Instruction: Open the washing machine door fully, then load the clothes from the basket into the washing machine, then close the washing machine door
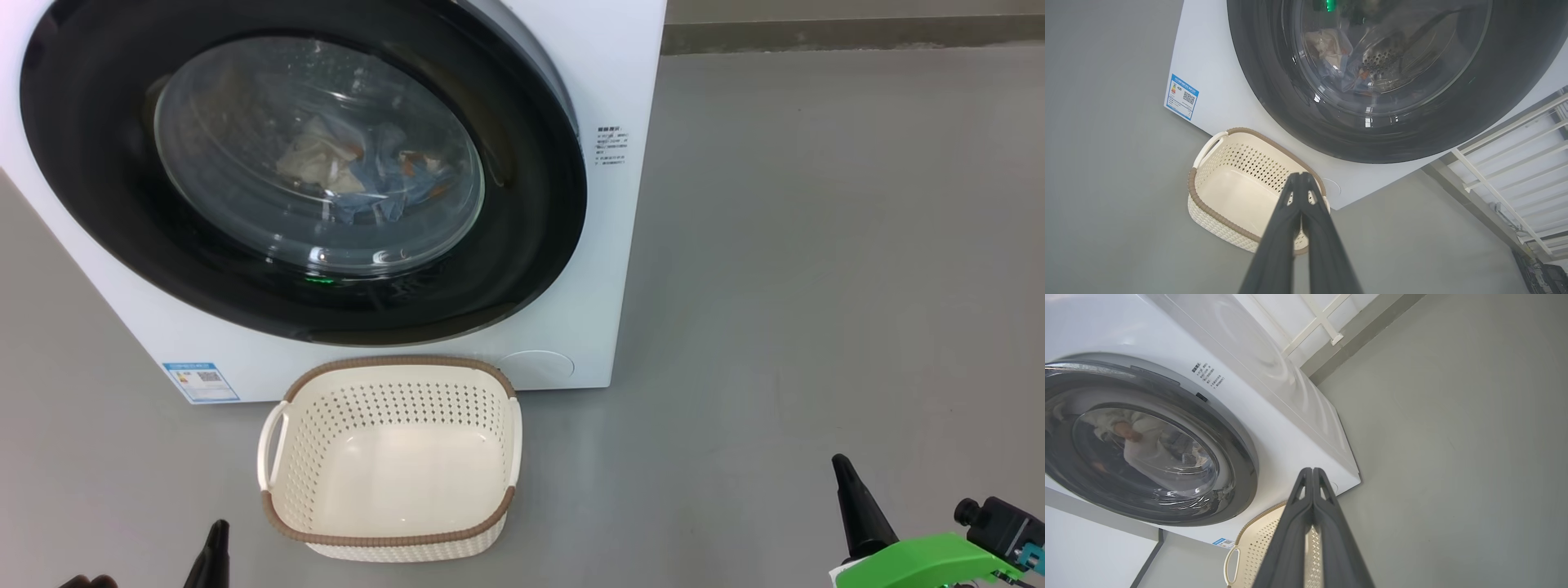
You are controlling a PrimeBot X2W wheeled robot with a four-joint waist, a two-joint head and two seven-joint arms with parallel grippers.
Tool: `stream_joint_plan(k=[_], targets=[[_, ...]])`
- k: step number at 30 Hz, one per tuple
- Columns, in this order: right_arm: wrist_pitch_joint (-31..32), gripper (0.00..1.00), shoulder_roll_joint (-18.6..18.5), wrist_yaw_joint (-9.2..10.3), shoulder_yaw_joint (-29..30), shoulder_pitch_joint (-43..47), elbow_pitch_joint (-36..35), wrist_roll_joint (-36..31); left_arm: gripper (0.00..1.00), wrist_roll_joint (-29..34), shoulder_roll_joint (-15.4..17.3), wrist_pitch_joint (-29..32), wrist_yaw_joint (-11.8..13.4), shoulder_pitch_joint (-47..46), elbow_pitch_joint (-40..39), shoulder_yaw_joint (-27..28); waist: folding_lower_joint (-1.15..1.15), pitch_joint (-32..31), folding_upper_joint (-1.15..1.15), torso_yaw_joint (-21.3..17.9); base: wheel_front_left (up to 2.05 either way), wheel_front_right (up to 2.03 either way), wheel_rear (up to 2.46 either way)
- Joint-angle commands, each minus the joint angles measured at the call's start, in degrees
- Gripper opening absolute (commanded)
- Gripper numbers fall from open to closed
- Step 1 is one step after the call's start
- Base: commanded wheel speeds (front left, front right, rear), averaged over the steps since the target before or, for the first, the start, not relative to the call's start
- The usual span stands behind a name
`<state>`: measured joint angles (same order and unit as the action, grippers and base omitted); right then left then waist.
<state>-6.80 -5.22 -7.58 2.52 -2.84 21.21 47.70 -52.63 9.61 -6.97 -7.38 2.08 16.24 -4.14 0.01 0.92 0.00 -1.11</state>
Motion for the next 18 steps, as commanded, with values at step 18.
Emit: stream_joint_plan(k=[18], targets=[[3.2,0.0,0.4,0.05,0.8,-2.2,-2.9,11.0,0.0,-9.8,-0.9,3.2,-0.1,-3.9,-1.6,3.4,-0.01,-0.2,0.0,0.3,0.0,0.0,0.0]])
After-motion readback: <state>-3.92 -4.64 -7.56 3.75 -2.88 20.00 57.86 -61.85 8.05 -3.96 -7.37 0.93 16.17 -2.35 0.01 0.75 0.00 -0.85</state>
